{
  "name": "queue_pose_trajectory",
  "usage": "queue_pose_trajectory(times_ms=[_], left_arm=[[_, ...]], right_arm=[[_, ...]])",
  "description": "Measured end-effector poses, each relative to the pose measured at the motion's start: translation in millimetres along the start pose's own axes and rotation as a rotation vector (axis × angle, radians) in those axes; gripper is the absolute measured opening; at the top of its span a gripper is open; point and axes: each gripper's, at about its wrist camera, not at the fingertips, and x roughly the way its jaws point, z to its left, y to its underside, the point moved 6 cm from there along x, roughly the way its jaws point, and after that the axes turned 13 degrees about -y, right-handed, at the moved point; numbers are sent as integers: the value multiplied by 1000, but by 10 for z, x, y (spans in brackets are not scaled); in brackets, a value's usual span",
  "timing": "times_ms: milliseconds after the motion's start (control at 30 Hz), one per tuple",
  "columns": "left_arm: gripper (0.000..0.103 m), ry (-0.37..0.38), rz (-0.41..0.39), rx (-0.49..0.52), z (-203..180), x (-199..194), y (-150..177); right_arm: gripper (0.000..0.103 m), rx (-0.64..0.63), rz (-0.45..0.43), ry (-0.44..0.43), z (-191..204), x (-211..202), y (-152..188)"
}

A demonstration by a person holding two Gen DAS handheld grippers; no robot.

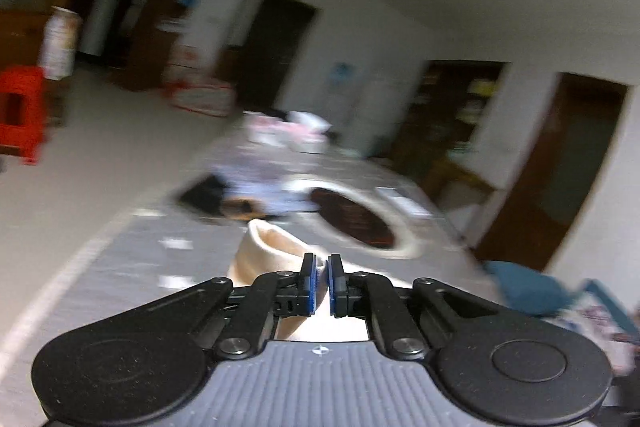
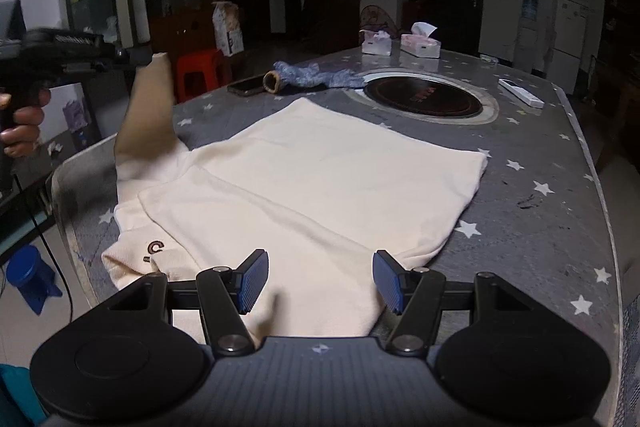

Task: Fold clothes
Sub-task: 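Fold the held sleeve across the body and open the left gripper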

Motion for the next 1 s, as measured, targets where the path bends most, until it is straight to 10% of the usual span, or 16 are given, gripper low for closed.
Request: queue_pose_trajectory(times_ms=[267,633,1000], left_arm=[[6,306,81,64,-981,-21,351],[17,420,301,251,-1324,149,1070],[17,117,229,251,-383,306,875]], right_arm=[[59,48,-32,21,-134,-136,57],[59,99,-46,77,-335,-261,144],[54,79,-59,21,-207,-151,24]])
